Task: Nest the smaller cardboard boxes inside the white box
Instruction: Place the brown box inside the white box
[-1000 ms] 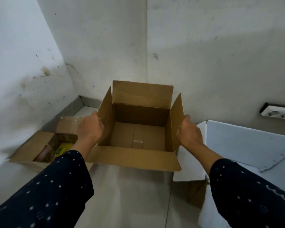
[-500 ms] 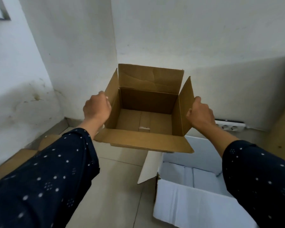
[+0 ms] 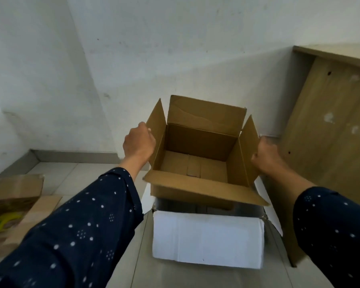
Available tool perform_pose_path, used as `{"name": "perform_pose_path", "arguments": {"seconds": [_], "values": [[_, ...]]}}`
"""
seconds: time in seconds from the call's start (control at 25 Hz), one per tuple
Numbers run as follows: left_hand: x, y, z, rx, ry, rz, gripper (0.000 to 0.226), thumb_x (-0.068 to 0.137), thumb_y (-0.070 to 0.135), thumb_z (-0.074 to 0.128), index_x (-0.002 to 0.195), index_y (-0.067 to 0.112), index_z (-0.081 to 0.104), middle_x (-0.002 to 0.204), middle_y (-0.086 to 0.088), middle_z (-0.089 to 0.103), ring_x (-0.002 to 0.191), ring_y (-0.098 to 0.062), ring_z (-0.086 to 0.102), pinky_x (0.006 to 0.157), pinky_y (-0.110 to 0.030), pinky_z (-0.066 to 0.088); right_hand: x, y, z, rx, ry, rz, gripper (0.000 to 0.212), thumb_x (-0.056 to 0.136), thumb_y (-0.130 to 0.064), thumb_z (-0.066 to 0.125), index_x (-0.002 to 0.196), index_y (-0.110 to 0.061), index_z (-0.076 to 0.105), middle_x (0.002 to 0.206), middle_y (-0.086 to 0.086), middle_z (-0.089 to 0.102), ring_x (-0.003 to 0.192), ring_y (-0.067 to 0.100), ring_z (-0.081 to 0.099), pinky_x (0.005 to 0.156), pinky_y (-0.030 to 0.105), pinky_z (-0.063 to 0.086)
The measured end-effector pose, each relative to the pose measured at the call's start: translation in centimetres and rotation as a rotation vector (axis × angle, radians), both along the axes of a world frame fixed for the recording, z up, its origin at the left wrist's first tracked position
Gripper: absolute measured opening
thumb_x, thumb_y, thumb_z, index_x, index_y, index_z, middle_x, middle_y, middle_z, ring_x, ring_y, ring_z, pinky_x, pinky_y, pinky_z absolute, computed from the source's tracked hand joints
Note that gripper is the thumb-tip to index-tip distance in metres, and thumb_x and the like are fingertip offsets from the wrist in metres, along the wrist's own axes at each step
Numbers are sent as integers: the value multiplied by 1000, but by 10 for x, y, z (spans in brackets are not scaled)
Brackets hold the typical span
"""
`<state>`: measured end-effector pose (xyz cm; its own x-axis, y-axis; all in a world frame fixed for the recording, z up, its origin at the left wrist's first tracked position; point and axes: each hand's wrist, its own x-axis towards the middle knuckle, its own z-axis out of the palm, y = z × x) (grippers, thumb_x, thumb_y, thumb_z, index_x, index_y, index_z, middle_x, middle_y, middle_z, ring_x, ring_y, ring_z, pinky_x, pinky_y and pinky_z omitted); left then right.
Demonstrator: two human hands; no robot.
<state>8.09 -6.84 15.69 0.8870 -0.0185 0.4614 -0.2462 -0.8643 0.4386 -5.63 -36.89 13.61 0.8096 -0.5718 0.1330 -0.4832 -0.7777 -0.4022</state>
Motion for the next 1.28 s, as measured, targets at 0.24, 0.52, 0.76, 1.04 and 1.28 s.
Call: {"name": "perform_pose_path", "arguments": {"seconds": [0.24,0.52,0.76,1.04,1.28], "values": [[22,-48,-12,29,68,-61,25,96,25,44,103,7,59,91,-10,64,70,-19,51,56,-29,37,6,-40,-58,18,138,-66,35,91,-7,55,124,-4,43,80,9,54,68,22,58,56,36,50],[19,-59,-89,78,221,-36,22,98,26,43,106,10,55,80,-1,53,63,-13,48,53,-25,35,11,-54,-101,63,189,-75,36,93,-10,53,126,-3,41,97,20,61,77,27,60,61,38,49],[15,-27,-157,81,355,85,20,96,26,46,103,11,58,92,-11,65,70,-19,47,56,-31,36,11,-39,-144,37,229,-53,40,95,-21,50,129,-9,35,98,19,64,81,32,65,70,43,56],[11,-4,-183,-4,486,45,19,88,24,62,100,15,51,100,-11,66,82,-25,58,63,-31,41,5,-36,-162,-86,235,-123,48,89,-24,62,131,-11,42,122,17,58,104,32,59,81,42,51],[12,56,-172,218,404,-62,47,88,39,55,125,12,44,121,-12,60,108,-34,54,81,-42,46,34,31,-148,-243,183,73,56,88,-34,58,138,-16,41,142,10,45,127,31,44,102,47,39]]}}
